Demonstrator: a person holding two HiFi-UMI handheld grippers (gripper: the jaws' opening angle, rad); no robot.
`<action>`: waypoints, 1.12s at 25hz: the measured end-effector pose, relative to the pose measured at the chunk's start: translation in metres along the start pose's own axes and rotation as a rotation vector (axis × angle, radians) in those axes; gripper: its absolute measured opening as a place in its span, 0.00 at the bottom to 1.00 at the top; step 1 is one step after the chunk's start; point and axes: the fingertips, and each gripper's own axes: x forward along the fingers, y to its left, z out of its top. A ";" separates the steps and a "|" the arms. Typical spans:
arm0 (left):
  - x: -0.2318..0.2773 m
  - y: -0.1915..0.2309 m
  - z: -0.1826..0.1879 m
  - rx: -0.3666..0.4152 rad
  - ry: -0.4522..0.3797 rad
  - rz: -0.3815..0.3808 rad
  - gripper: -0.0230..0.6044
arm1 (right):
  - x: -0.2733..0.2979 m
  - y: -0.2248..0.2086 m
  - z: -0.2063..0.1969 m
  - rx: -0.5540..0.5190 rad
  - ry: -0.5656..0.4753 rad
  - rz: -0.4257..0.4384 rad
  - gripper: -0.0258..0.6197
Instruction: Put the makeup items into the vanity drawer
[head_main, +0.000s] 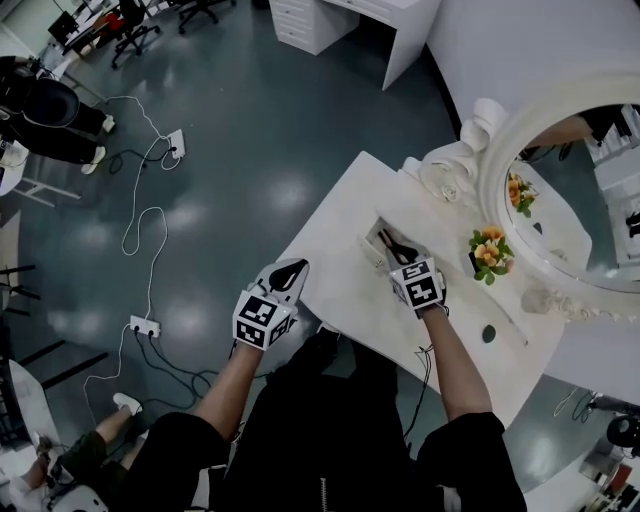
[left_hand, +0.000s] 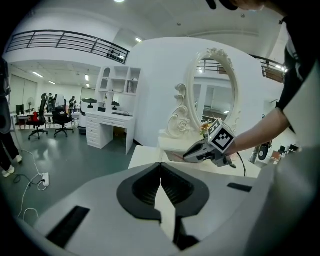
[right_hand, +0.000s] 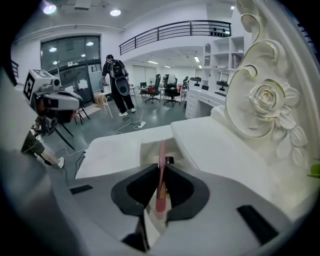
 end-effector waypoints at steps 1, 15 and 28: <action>-0.001 0.001 -0.002 -0.002 0.004 0.005 0.07 | 0.002 -0.001 -0.001 0.005 0.003 0.001 0.12; -0.001 0.003 0.000 0.000 0.006 0.008 0.07 | 0.005 0.001 0.000 0.014 0.029 -0.003 0.13; -0.002 0.002 0.004 0.021 0.002 -0.001 0.07 | -0.003 -0.009 0.004 0.044 -0.044 -0.047 0.05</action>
